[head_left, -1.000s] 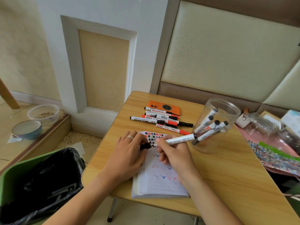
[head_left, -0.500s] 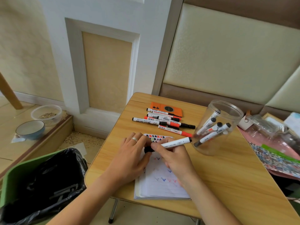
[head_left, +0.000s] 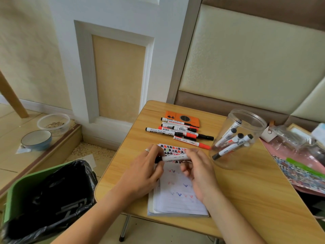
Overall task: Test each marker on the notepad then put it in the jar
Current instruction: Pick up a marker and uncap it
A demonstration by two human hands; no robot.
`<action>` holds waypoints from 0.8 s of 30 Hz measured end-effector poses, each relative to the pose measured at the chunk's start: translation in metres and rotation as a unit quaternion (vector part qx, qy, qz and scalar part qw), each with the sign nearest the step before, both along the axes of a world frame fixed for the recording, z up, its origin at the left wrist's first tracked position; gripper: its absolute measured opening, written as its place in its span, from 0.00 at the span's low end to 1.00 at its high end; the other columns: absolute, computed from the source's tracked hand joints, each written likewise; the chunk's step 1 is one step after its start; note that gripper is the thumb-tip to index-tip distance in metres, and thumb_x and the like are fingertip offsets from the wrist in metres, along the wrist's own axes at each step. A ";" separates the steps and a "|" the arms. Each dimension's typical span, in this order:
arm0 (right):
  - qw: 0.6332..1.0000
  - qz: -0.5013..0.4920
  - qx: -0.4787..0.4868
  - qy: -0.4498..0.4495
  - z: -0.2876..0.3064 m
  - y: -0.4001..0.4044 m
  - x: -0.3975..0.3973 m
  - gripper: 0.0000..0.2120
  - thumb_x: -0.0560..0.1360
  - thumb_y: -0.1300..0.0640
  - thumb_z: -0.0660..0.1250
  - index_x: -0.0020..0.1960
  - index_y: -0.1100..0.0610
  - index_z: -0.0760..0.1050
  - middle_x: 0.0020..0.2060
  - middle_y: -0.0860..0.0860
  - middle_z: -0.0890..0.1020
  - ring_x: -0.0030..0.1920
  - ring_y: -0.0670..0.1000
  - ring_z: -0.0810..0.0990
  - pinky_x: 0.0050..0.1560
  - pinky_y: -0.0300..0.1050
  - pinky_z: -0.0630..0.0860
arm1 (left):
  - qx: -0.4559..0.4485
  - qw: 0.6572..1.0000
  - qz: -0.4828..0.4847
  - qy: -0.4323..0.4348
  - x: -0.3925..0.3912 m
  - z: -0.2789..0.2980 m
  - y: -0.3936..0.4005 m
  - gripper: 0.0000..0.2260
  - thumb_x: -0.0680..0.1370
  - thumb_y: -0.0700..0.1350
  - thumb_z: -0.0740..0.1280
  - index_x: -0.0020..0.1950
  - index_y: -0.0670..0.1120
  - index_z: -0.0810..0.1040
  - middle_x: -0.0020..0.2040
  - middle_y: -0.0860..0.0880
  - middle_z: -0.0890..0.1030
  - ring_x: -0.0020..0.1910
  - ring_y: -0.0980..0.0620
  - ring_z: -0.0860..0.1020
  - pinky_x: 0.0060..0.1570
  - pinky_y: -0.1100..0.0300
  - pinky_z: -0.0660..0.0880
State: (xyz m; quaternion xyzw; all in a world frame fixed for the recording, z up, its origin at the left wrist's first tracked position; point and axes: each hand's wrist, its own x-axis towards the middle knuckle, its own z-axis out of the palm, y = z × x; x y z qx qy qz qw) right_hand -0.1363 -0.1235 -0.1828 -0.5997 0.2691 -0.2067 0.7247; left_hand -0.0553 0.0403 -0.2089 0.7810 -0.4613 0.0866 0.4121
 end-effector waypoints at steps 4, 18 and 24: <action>0.996 0.028 -0.083 0.034 -0.005 0.008 0.001 0.10 0.86 0.55 0.60 0.50 0.61 0.73 0.33 0.56 0.80 0.27 0.51 0.76 0.24 0.42 0.68 | -0.025 0.999 -0.026 0.019 0.003 -0.002 -0.003 0.12 0.82 0.54 0.65 0.63 0.51 0.74 0.52 0.57 0.73 0.44 0.61 0.74 0.41 0.71 0.67; 0.976 0.052 -0.191 0.086 -0.008 0.016 0.004 0.12 0.85 0.52 0.57 0.51 0.59 0.72 0.31 0.54 0.80 0.25 0.51 0.73 0.23 0.43 0.66 | -0.047 0.998 -0.010 0.048 0.013 -0.005 0.001 0.07 0.81 0.50 0.67 0.56 0.50 0.81 0.47 0.57 0.79 0.43 0.59 0.76 0.39 0.70 0.67; 0.975 0.064 -0.194 0.086 -0.007 0.017 0.004 0.13 0.86 0.51 0.58 0.51 0.59 0.73 0.32 0.54 0.80 0.26 0.50 0.73 0.23 0.42 0.66 | -0.060 0.997 0.010 0.046 0.012 -0.002 0.000 0.03 0.81 0.48 0.70 0.52 0.50 0.82 0.43 0.57 0.78 0.40 0.56 0.76 0.37 0.70 0.66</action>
